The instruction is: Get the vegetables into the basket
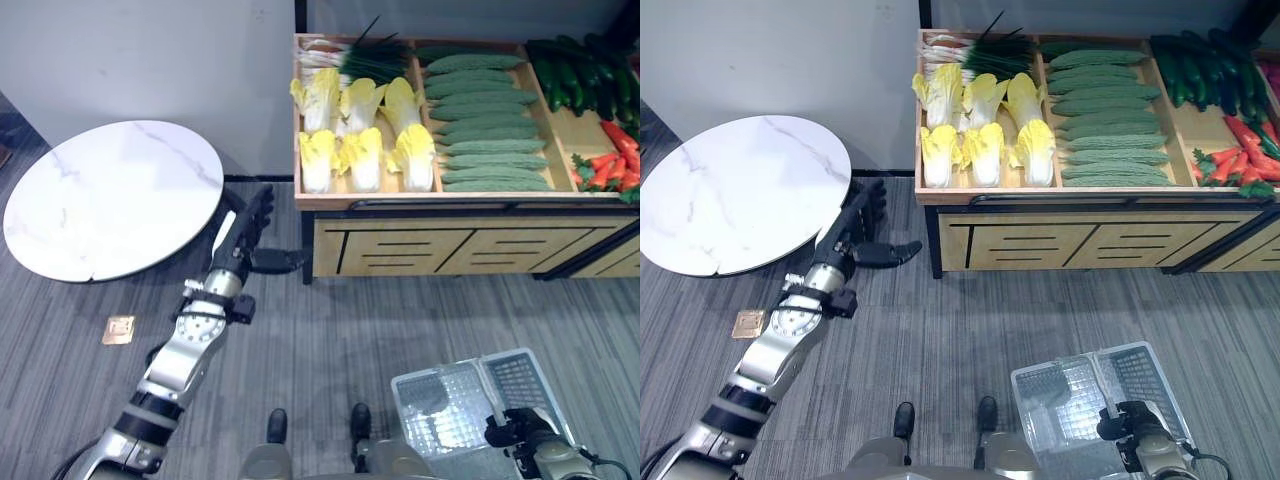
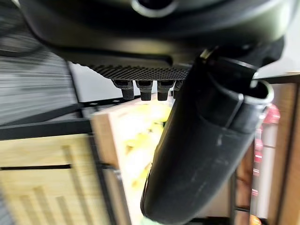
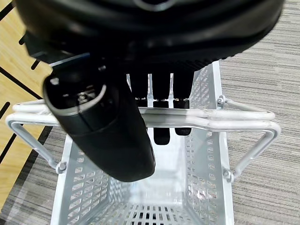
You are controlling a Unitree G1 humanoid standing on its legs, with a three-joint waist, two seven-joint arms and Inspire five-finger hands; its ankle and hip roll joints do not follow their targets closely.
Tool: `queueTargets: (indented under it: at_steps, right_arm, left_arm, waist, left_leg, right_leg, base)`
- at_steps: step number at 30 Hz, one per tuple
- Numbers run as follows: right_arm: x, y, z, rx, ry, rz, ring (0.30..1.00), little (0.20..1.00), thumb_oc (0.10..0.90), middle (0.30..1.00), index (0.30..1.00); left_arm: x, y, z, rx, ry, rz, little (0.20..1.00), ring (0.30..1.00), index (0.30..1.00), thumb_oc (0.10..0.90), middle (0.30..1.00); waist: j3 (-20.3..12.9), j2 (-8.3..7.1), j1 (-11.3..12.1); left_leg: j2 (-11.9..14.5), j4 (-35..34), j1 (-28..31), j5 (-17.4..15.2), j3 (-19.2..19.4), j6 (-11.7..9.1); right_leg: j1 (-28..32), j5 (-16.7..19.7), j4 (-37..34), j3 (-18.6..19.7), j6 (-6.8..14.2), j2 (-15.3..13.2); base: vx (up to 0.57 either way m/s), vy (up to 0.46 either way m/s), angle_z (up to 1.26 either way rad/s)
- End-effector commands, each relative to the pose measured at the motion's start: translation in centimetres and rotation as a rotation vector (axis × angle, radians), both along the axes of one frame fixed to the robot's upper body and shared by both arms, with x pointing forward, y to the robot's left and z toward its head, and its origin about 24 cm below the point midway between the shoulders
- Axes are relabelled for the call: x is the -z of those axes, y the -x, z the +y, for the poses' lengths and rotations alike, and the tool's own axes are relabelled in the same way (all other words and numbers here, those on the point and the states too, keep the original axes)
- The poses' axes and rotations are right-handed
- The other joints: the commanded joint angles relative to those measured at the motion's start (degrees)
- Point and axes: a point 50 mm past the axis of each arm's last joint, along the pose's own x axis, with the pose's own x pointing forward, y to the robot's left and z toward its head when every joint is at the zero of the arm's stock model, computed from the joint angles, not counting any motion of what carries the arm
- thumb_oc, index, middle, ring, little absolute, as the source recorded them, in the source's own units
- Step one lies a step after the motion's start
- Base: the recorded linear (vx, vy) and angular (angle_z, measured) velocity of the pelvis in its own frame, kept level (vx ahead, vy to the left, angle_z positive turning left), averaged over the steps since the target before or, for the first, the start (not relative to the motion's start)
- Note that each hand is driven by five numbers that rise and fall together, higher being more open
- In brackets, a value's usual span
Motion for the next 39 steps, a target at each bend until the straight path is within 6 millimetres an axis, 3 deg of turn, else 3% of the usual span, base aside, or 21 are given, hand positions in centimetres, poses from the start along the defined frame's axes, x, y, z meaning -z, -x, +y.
queueTargets:
  at_steps: [1,8,15,24,26,33,39]
  right_arm:
    - [-2.0,-1.5,-2.2,-0.048,0.122,-0.029,0.300,0.300,0.400,0.300,0.300]
    - [-2.4,-3.1,-1.3,-0.142,0.145,-0.049,0.300,0.300,0.400,0.300,0.300]
    - [-2.4,-4.4,-0.1,-0.189,0.145,-0.077,0.300,0.300,0.400,0.300,0.300]
    - [-1.8,-4.7,1.0,-0.224,0.142,-0.064,0.300,0.300,0.400,0.300,0.300]
    - [-1.3,-4.3,1.4,-0.245,0.139,-0.039,0.300,0.300,0.400,0.300,0.300]
    - [-0.6,-4.0,2.2,-0.281,0.132,-0.015,0.300,0.300,0.400,0.300,0.300]
    - [-0.6,-5.5,3.9,-0.356,0.118,-0.059,0.300,0.300,0.400,0.300,0.300]
  left_arm:
    - [-6.4,-2.1,-2.6,0.039,-0.059,-0.298,1.000,1.000,1.000,0.900,1.000]
    - [-8.6,-5.5,-4.9,-0.007,-0.140,-0.315,1.000,1.000,1.000,0.900,1.000]
    - [-9.3,-8.2,-4.5,-0.139,-0.195,-0.273,1.000,1.000,1.000,0.900,1.000]
    - [-11.9,-10.3,-0.4,-0.359,-0.274,-0.263,1.000,1.000,1.000,0.900,1.000]
    - [-13.7,-10.5,1.3,-0.430,-0.316,-0.294,1.000,1.000,1.000,0.900,1.000]
    - [-15.1,-10.8,3.6,-0.527,-0.343,-0.284,1.000,1.000,1.000,0.900,1.000]
    - [-17.3,-10.7,6.2,-0.619,-0.384,-0.292,1.000,1.000,1.000,0.900,1.000]
  waist:
    - [-3.6,-2.94,-0.8]
    - [-3.4,-1.54,-3.7]
    - [-2.9,-0.05,-6.5]
    - [-2.9,1.43,-8.9]
    - [-3.2,1.65,-9.3]
    - [-3.5,1.69,-9.8]
    - [-3.9,1.26,-10.8]
  left_leg:
    - [1.1,0.1,3.7,-6.2,1.6,-3.4]
    - [0.9,0.1,3.0,-5.8,3.1,-3.5]
    - [0.6,0.1,1.1,-5.2,4.7,-3.6]
    - [0.4,0.1,-2.7,-4.1,6.9,-4.1]
    - [0.6,0.1,-3.5,-3.9,7.5,-4.4]
    - [1.0,0.1,-3.6,-3.8,8.0,-4.8]
    - [1.6,0.1,-7.7,-2.6,8.6,-5.6]
  right_leg:
    - [2.5,-8.1,0.7,2.0,4.6,-2.4]
    - [1.0,-7.4,0.6,3.4,5.0,-2.4]
    - [-2.6,-6.2,0.8,5.2,5.4,-2.6]
    - [-7.7,-4.6,0.7,6.9,6.0,-2.8]
    - [-8.8,-4.2,0.5,7.4,6.1,-2.6]
    - [-8.9,-4.4,0.1,7.5,6.0,-2.1]
    - [-13.8,-2.8,0.1,7.7,6.3,-1.8]
  base:
    - [0.01,0.015,-0.04]
    - [0.01,0.018,-0.15]
    - [-0.03,0.002,-0.19]
    - [-0.03,-0.003,-0.15]
    - [0.00,-0.030,-0.17]
    - [0.01,-0.030,-0.03]
    - [-0.03,-0.033,-0.05]
